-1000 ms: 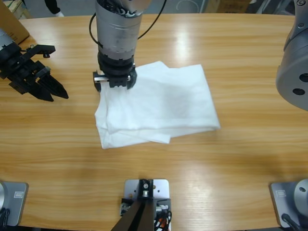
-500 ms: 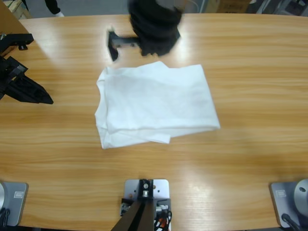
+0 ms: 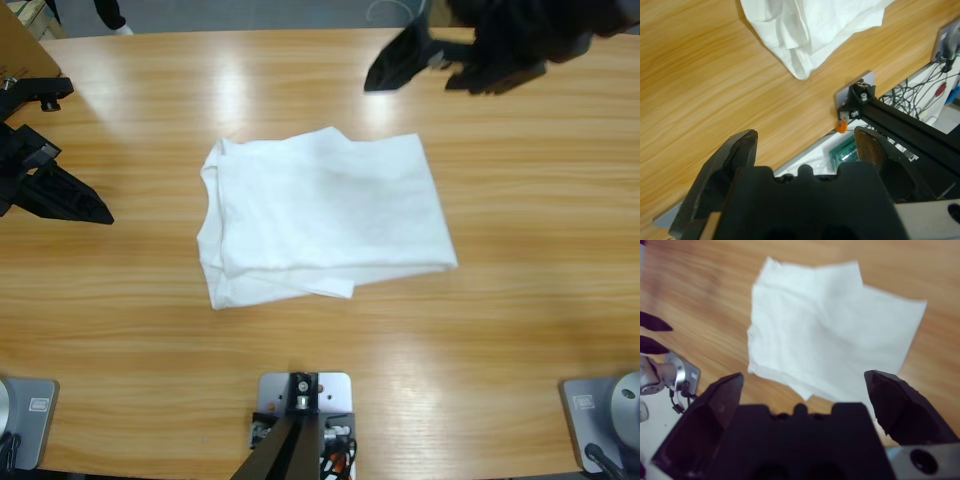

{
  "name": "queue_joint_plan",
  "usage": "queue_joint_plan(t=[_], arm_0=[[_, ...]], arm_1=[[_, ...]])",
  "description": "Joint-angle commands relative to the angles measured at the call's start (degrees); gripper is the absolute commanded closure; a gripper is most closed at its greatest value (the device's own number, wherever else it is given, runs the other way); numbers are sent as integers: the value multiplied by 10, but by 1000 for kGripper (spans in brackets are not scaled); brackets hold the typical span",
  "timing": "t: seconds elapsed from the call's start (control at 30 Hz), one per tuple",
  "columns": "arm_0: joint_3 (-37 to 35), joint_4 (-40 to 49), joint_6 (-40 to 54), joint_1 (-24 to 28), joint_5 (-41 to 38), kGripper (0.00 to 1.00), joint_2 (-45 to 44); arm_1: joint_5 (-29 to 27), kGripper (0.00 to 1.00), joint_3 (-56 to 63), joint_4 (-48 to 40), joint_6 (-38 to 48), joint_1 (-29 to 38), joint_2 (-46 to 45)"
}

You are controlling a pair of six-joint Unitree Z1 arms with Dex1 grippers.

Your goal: Fold clothes

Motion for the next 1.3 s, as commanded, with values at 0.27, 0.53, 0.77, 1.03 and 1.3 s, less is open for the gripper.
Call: queue_joint_plan(t=[0.27, 0.53, 0.77, 1.03, 1.3], arm_0=[[-51, 22, -62, -43, 18, 243, -11], [-86, 36, -82, -53, 31, 243, -2], [-99, 36, -98, -72, 34, 243, 10], [-99, 35, -105, -77, 34, 243, 13], [-105, 35, -103, -79, 32, 243, 27]], arm_1=[[101, 2, 80, -25, -92, -81, -12], [133, 0, 93, -22, -124, -122, -2], [134, 4, 106, -19, -130, -133, -3], [146, 4, 108, -19, -131, -133, 7], [149, 4, 110, -19, -132, -145, 14]])
